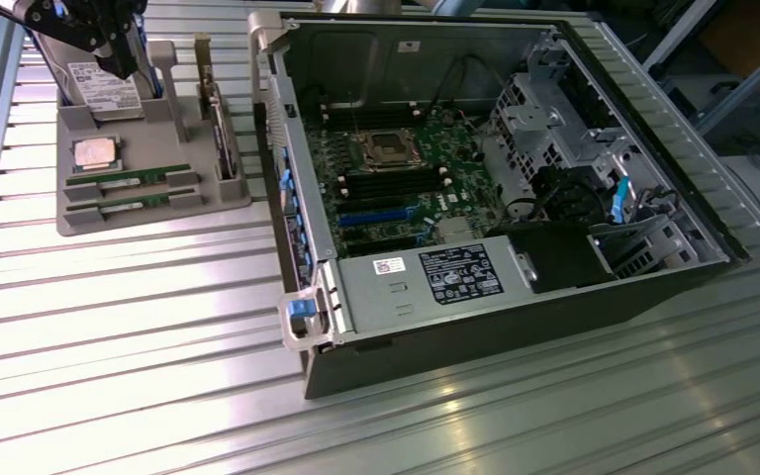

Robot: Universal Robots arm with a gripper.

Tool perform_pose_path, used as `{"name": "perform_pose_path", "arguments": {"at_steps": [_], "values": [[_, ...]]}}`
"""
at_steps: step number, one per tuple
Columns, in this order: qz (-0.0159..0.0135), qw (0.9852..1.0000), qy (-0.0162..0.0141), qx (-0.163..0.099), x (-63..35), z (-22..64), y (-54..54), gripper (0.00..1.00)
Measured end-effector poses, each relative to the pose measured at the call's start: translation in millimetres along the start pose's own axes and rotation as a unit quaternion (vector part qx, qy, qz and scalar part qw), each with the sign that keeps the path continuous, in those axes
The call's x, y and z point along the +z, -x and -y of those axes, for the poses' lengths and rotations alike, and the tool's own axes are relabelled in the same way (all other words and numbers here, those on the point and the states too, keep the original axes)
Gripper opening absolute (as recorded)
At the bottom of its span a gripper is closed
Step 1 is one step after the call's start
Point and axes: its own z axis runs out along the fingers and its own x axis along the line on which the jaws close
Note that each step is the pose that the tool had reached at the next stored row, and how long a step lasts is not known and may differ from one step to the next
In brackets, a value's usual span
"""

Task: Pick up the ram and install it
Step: 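Pick up the ram and move it above insertion slot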

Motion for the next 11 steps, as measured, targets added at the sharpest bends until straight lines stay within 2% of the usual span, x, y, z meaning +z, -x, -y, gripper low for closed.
{"name": "perform_pose_path", "arguments": {"at_steps": [11], "values": [[-0.0009,0.9998,0.0005,-0.021,0.0,0.0,0.0,0.11]]}}
